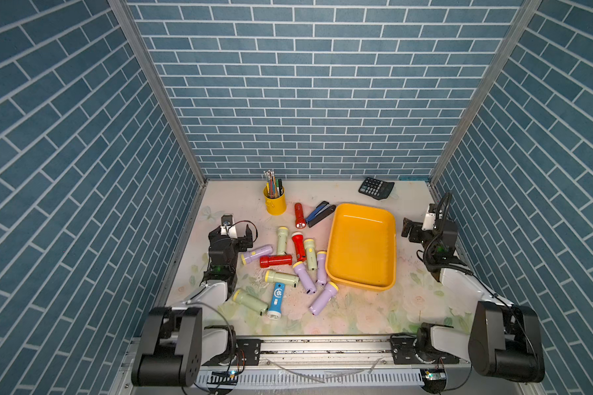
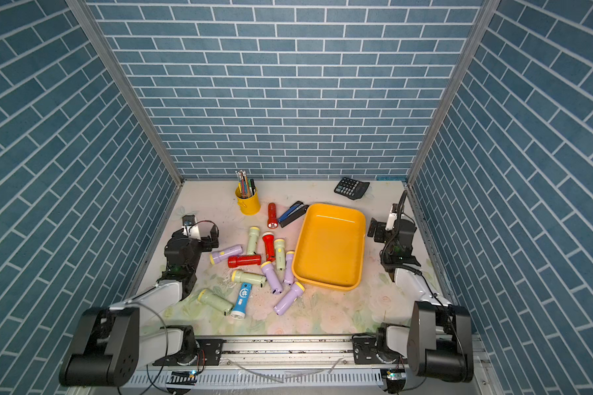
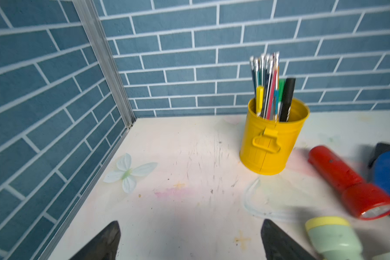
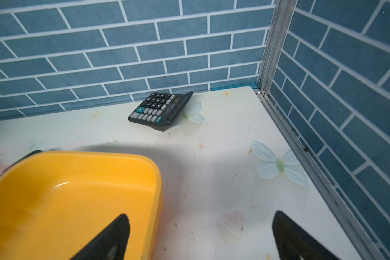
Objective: Put the flashlights into the storage boxes
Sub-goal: Adjust the storage box at the center of the board.
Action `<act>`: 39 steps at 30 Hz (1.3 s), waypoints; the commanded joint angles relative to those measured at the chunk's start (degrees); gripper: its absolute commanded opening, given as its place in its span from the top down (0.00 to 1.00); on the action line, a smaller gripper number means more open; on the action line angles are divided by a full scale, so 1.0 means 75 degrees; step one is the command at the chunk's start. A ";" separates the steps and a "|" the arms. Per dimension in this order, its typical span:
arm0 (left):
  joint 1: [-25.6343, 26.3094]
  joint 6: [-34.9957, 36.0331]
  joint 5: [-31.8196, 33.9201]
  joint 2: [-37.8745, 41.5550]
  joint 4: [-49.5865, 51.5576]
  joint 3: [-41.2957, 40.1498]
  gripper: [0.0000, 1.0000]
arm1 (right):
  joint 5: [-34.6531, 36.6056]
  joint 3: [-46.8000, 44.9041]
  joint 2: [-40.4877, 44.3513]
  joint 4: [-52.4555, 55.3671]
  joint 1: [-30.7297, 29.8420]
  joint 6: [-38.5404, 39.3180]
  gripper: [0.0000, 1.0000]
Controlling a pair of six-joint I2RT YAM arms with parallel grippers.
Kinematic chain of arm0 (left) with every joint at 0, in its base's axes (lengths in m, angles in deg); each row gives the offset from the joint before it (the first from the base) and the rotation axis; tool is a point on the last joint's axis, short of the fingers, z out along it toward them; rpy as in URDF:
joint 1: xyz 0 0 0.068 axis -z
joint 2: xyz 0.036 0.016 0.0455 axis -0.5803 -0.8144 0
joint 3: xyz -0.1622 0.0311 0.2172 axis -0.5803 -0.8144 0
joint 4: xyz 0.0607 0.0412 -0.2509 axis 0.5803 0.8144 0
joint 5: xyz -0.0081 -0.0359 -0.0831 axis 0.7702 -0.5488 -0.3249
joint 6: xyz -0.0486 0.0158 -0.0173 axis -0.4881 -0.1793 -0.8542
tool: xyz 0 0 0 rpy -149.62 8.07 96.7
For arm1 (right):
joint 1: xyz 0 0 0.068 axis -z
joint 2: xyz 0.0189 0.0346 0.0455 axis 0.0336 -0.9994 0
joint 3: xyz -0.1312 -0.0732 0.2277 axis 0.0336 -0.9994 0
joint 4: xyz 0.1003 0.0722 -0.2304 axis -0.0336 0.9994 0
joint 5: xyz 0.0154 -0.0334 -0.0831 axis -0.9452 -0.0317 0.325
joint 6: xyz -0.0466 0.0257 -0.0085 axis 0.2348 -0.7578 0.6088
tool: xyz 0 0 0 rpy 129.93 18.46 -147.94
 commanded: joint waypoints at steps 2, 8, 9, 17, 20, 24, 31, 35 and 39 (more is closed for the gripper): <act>0.0000 -0.1114 -0.0819 0.0896 0.2535 0.1057 0.09 | -0.0261 0.1733 0.0069 0.3501 -0.0271 -0.0619 0.01; 0.0662 -0.1718 -0.1192 0.0574 0.5133 0.2792 0.17 | 0.0387 0.3563 -0.0795 0.6240 -0.1946 -0.0571 0.01; 0.0894 -0.1681 -0.1160 0.0381 0.5567 0.3057 0.17 | 0.0314 0.3771 -0.0998 0.6592 -0.2211 -0.0675 0.01; 0.2374 -0.1899 -0.1486 -0.1243 0.7266 0.4258 0.22 | -0.1125 0.4166 -0.1981 0.7684 -0.3501 -0.2499 0.01; 0.2656 -0.2102 -0.1510 -0.1708 0.7140 0.4261 0.22 | -0.1367 0.4102 -0.2284 0.8235 -0.3785 -0.2700 0.01; 0.2885 -0.2122 -0.1579 -0.2265 0.7291 0.4519 0.23 | -0.2090 0.3722 -0.2446 0.8249 -0.3890 -0.2969 0.01; 0.3101 -0.2229 -0.1635 -0.2703 0.7402 0.4799 0.24 | -0.1586 0.3406 -0.2714 0.8676 -0.3855 -0.2904 0.01; 0.3169 -0.2199 -0.1592 -0.2785 0.7501 0.4871 0.25 | -0.1218 0.3239 -0.2959 0.8823 -0.3601 -0.2957 0.01; 0.3181 -0.2194 -0.1523 -0.2693 0.7501 0.4802 0.25 | -0.1020 0.3063 -0.2939 0.8792 -0.3267 -0.2934 0.01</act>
